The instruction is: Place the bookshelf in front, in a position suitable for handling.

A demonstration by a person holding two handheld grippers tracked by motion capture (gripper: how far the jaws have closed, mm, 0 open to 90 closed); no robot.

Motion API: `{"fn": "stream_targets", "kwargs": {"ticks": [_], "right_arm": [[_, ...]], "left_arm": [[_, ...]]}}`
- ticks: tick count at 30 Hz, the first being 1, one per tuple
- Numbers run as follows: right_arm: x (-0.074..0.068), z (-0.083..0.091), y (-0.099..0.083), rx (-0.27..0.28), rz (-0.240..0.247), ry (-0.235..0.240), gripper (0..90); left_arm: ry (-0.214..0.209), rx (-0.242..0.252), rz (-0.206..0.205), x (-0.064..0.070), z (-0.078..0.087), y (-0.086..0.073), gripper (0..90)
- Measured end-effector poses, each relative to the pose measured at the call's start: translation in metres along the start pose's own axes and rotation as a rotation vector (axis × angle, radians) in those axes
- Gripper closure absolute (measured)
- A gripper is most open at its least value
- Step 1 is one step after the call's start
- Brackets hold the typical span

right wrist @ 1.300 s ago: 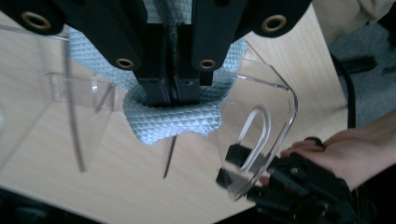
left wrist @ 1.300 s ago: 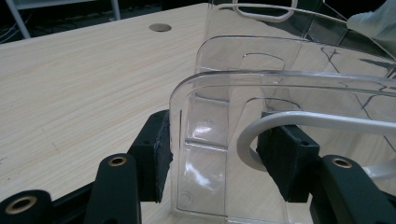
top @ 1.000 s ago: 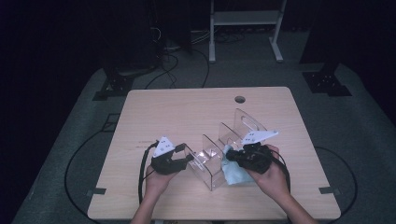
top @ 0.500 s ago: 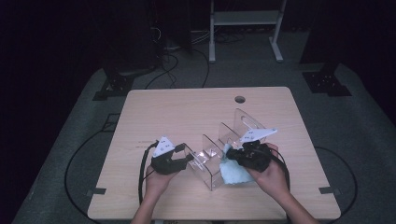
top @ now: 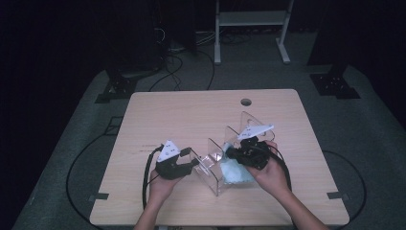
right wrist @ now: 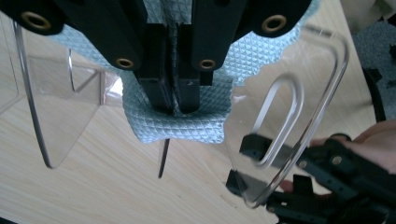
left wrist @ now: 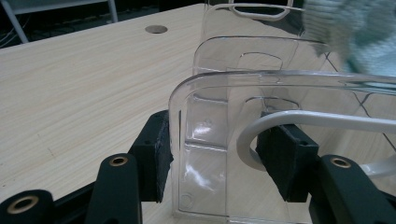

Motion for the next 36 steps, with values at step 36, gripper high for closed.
{"fn": "stream_targets", "kwargs": {"ticks": [36], "right_arm": [[0.006,-0.021,0.017,0.001,0.010,-0.018,85.7]], "left_arm": [[0.000,0.005,-0.002,0.001,-0.001,0.000,46.1]]}}
Point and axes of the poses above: each handheld gripper's, and its own axes: z roughly backward along the jaws, y roughly out of its top, x roughly to its right, the point moved 10 cm from there along -z, roughly forward along the jaws, and after that the axes turned 5 degrees about x, right-handed, at the moved point
